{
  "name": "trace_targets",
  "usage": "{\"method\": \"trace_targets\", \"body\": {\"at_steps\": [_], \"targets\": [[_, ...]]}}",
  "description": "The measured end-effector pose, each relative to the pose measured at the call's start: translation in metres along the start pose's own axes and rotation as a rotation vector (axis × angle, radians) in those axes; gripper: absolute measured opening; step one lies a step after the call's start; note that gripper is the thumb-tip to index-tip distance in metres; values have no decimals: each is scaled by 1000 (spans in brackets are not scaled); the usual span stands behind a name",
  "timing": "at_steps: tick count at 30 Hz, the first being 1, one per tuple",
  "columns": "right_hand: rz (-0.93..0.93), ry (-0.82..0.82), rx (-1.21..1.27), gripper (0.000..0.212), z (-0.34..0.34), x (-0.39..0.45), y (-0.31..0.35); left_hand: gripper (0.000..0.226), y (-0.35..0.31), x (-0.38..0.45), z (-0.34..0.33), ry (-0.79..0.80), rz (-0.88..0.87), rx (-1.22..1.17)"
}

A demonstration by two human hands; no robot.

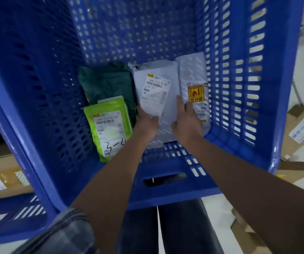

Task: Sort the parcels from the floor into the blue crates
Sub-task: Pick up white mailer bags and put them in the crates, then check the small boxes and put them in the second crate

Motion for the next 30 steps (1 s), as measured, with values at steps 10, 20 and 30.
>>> {"method": "trace_targets", "body": {"at_steps": [10,20,30], "targets": [[-39,445,158,85,-33,3,-1,92,1,3,-6,130,50,270],[-234,86,935,29,11,-55,-20,24,-12,-54,27,63,103,152],[-401,-991,1301,31,125,-263,-137,13,-46,-172,2,21,-12,176]]}}
Point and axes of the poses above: each hand's wrist, its own x-axis towards the middle knuckle, its own z-axis out of the back of the hand, y = z × x, the point moved 9 cm from there along x, towards the middle knuckle, and after that the axes turned 12 degrees about z, right-handed, at the moved point
